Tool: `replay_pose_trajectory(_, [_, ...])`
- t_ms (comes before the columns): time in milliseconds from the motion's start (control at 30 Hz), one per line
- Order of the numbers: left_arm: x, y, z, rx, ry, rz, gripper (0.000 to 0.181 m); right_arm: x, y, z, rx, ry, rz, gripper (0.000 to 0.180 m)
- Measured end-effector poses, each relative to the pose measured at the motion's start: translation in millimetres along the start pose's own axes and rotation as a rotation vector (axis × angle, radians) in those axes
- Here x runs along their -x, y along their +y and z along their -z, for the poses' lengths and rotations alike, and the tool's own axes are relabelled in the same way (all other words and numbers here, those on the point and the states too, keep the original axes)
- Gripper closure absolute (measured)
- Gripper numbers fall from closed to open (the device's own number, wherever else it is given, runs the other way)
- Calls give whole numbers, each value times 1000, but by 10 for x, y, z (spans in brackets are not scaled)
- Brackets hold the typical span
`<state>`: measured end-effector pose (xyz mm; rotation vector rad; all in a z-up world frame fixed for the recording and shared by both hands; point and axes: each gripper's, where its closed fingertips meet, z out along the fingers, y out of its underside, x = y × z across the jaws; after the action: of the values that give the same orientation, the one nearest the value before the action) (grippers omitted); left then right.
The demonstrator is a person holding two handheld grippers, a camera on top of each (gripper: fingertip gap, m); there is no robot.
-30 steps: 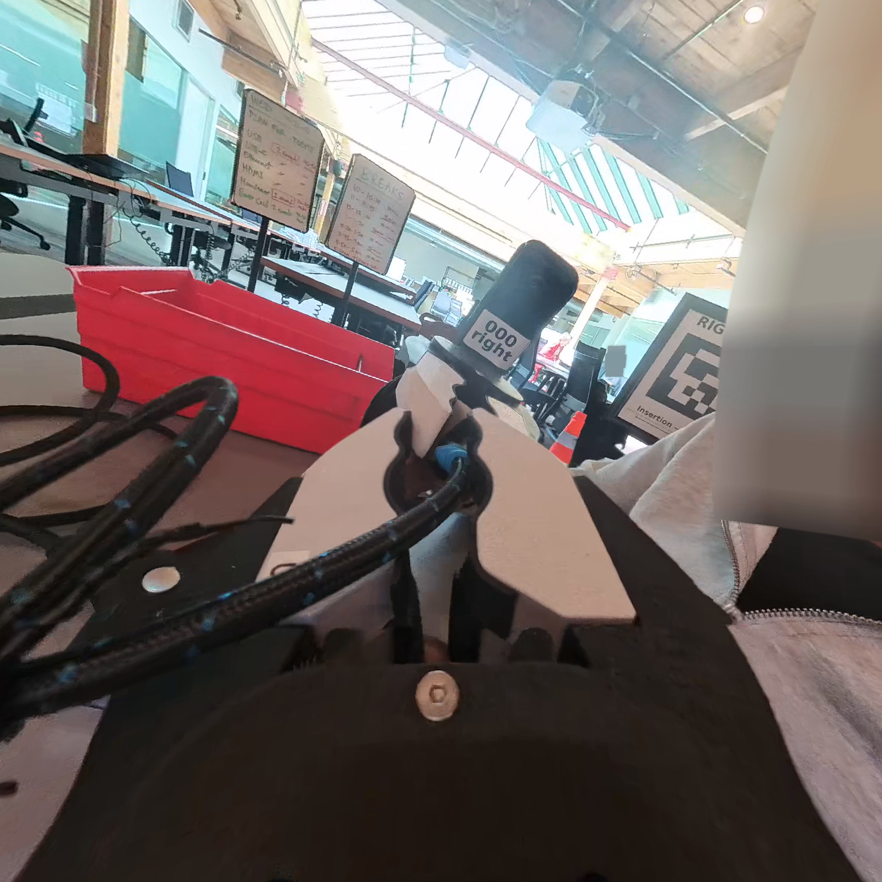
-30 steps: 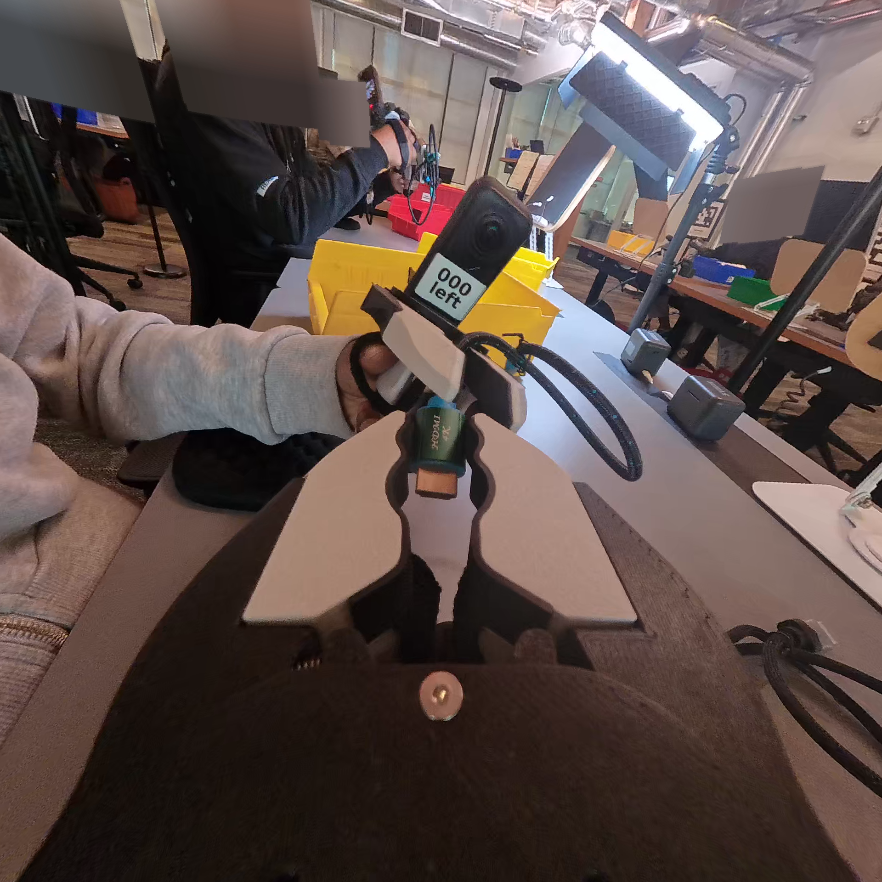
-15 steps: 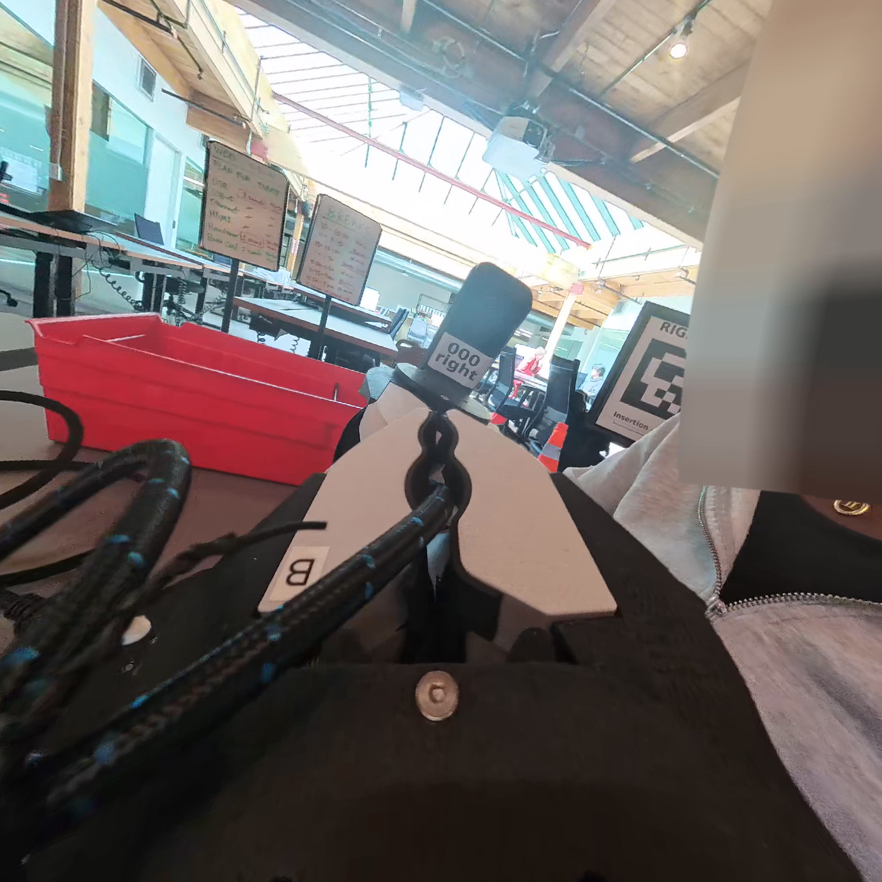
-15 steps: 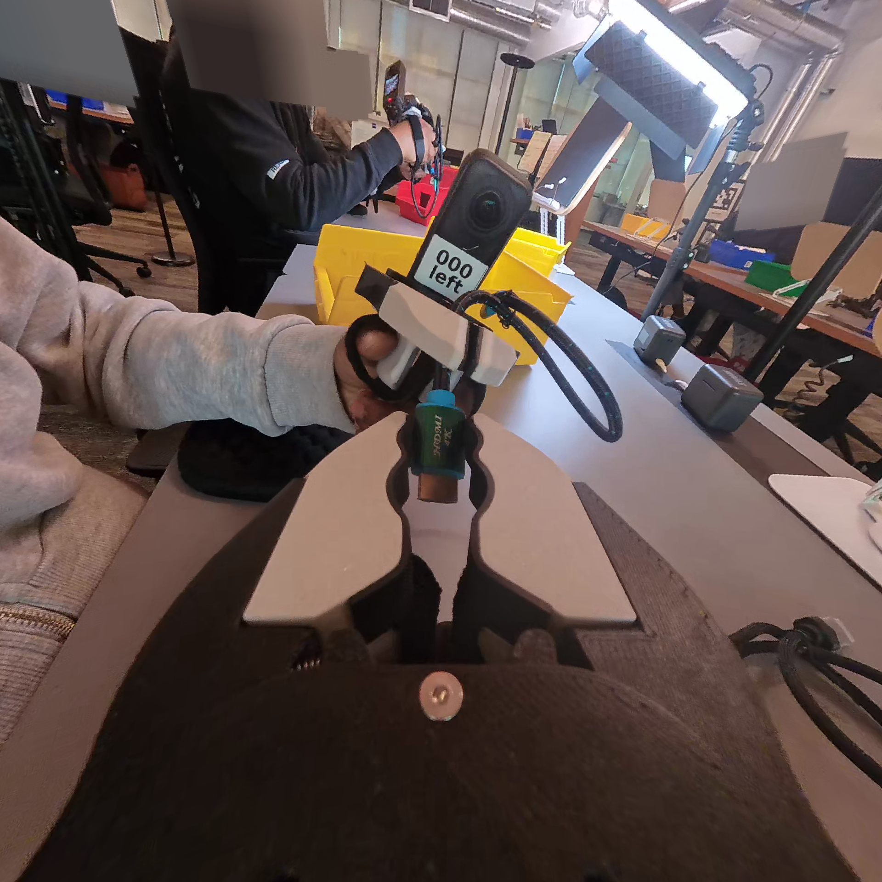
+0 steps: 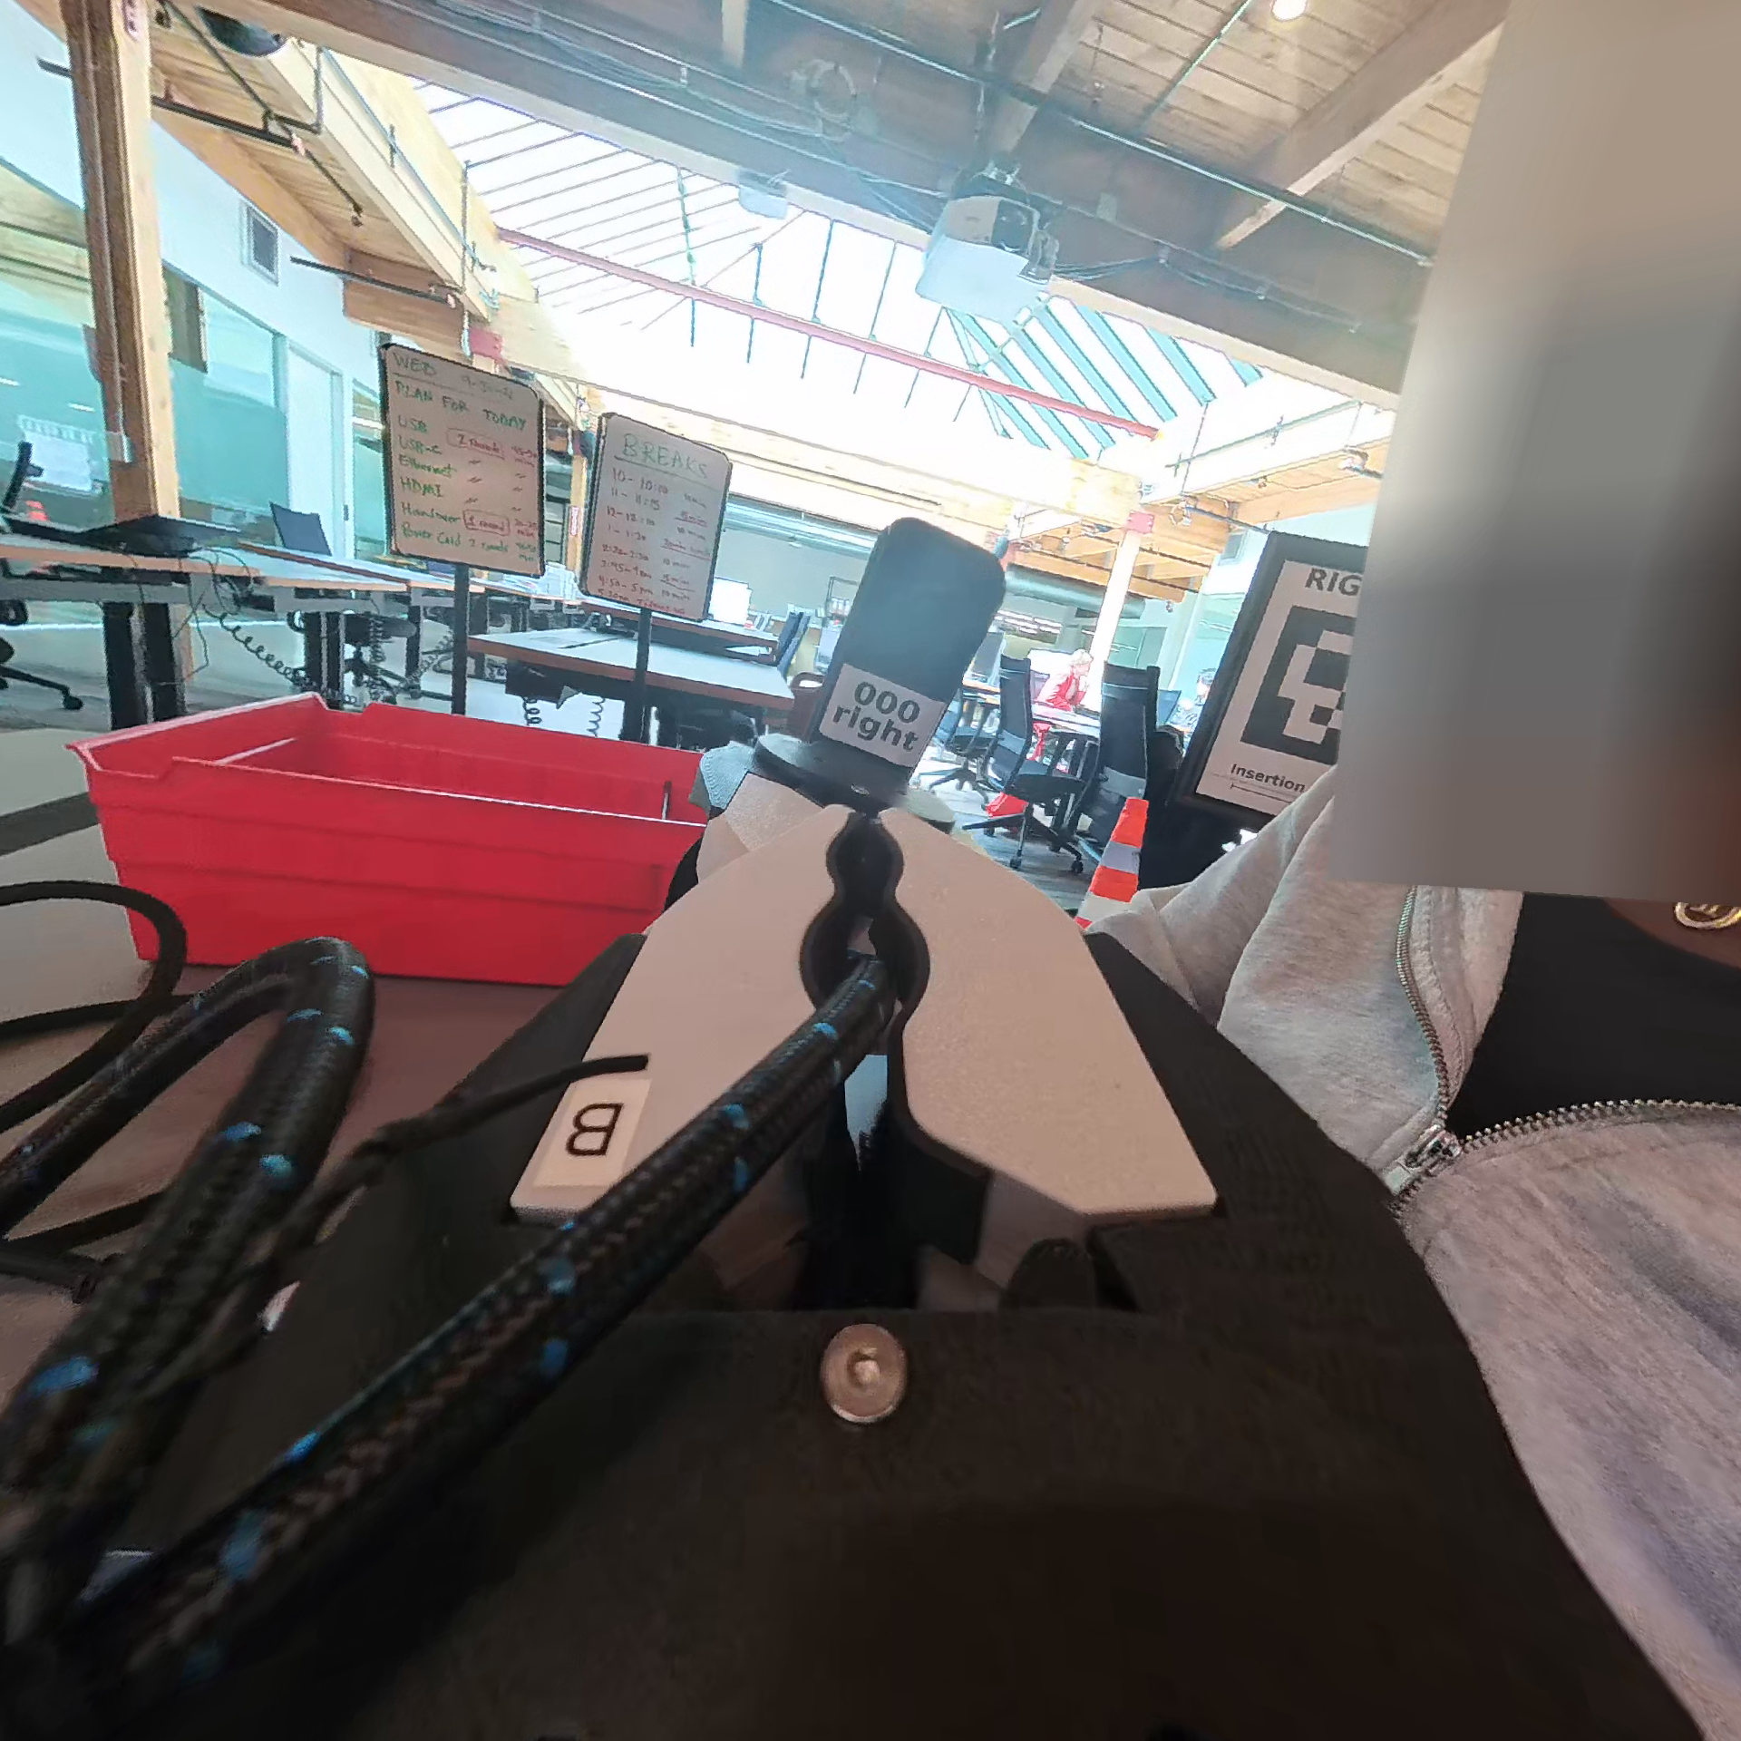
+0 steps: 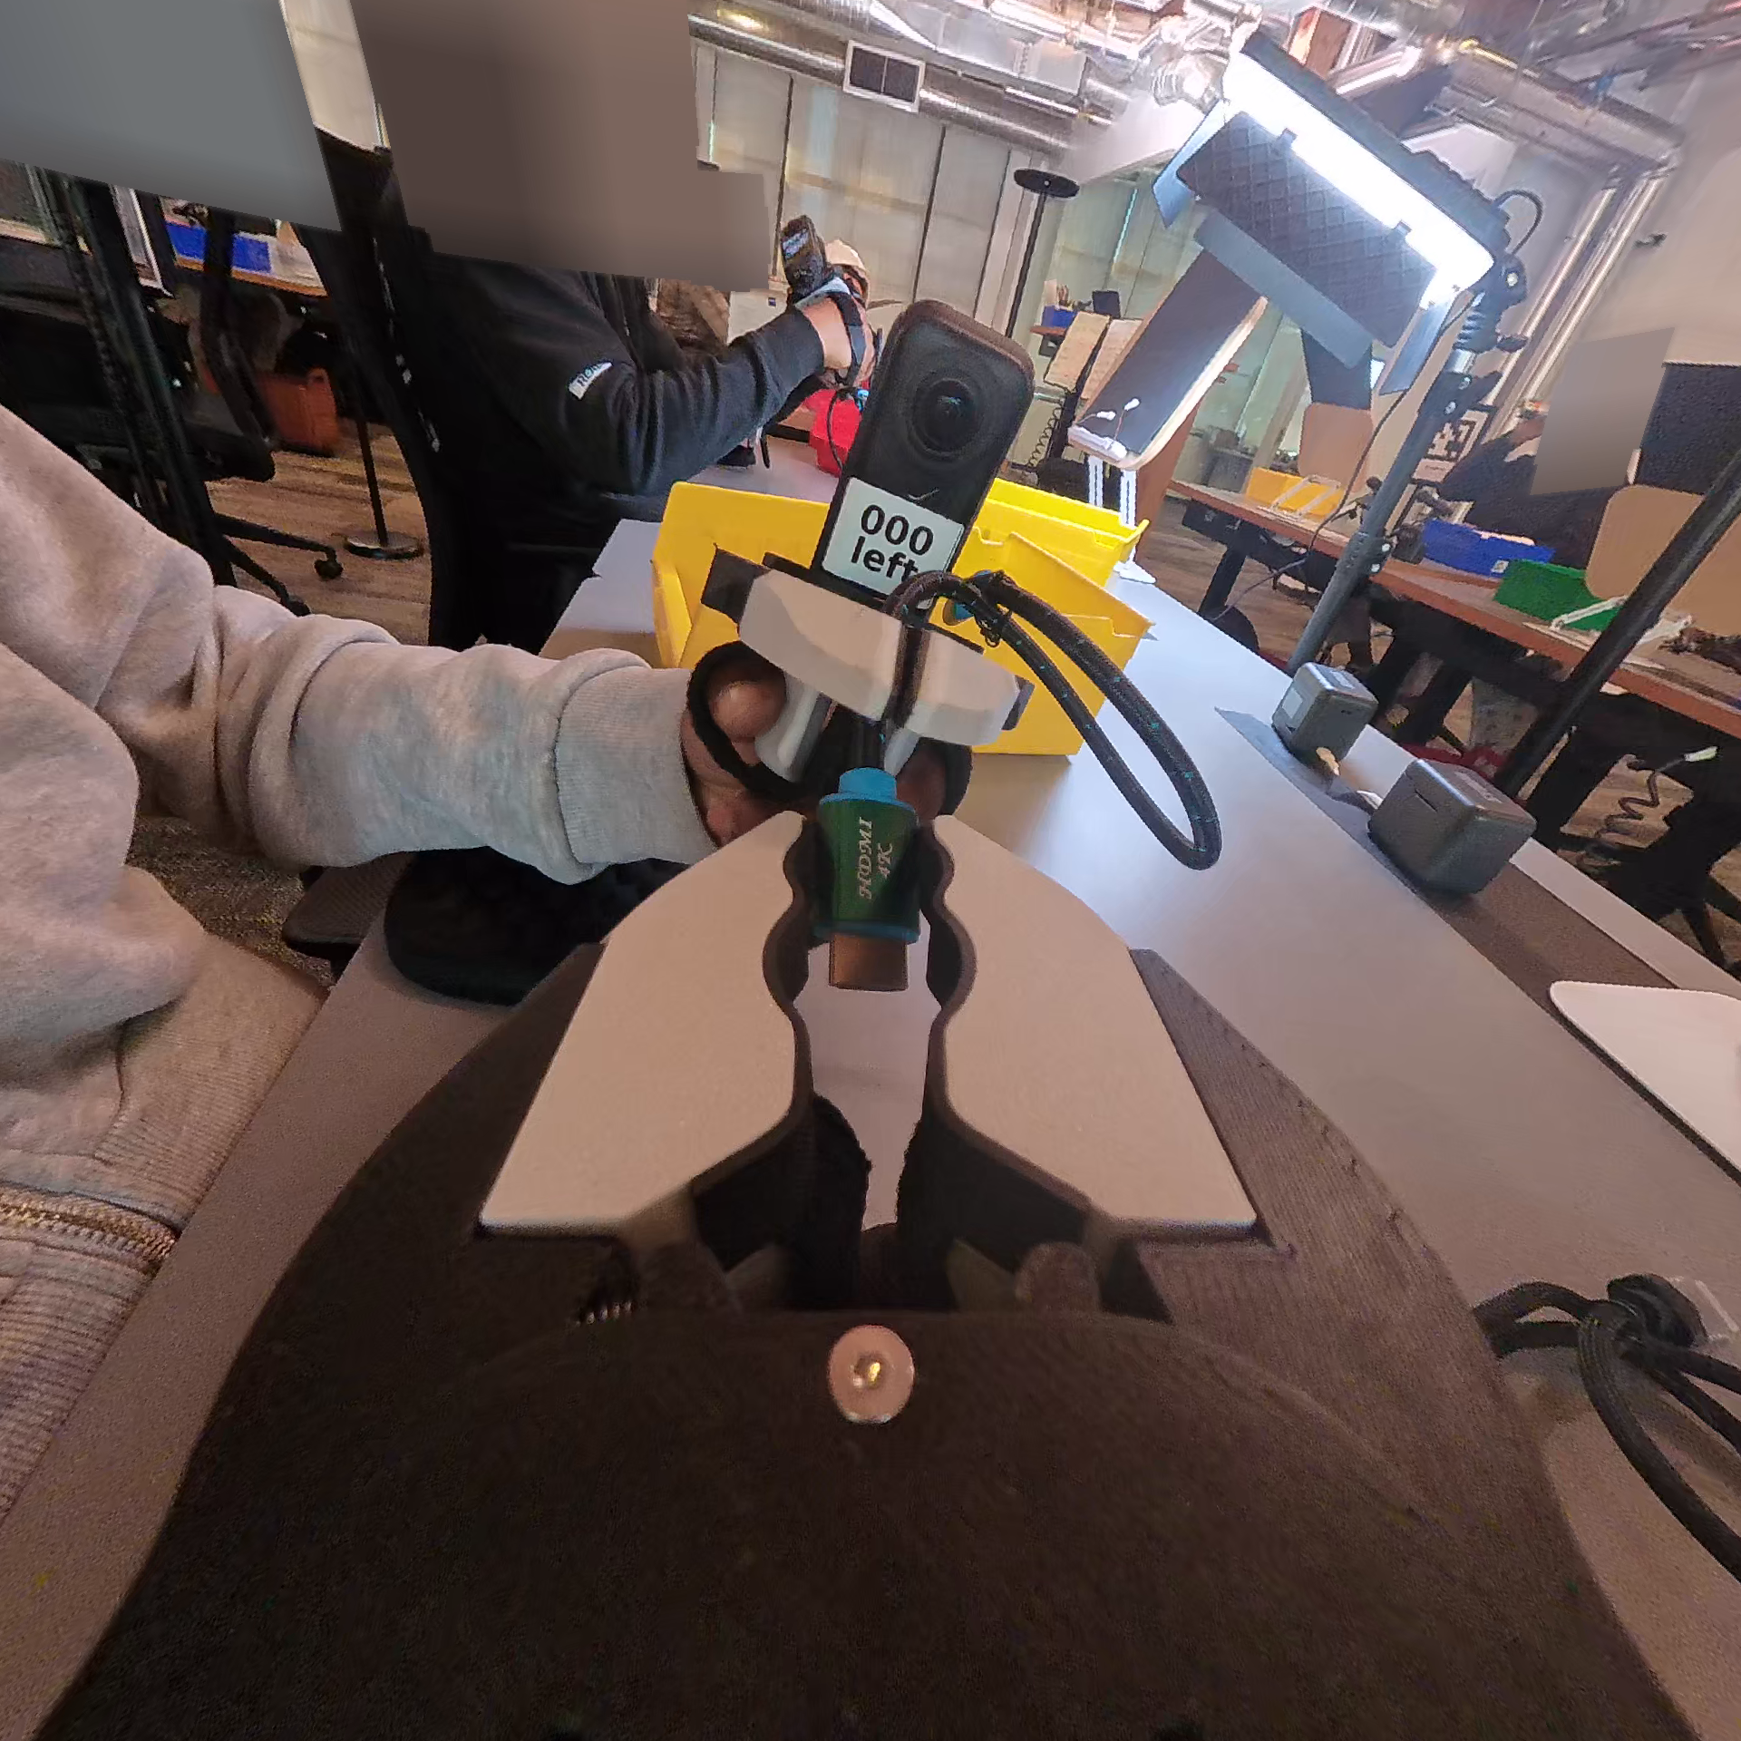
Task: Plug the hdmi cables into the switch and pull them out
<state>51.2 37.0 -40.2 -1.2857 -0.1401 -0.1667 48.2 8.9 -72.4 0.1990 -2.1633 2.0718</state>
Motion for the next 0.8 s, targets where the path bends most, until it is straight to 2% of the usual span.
replay_pose_trajectory(500, [-57, -202, 94, -105, 19, -51, 181, -25, -149, 74, -116, -12, -52, 161])
replay_pose_trajectory(800, [-40, -489, 273, -290, -17, -98, 181, -106, -223, 73, -232, -30, -261, 127])
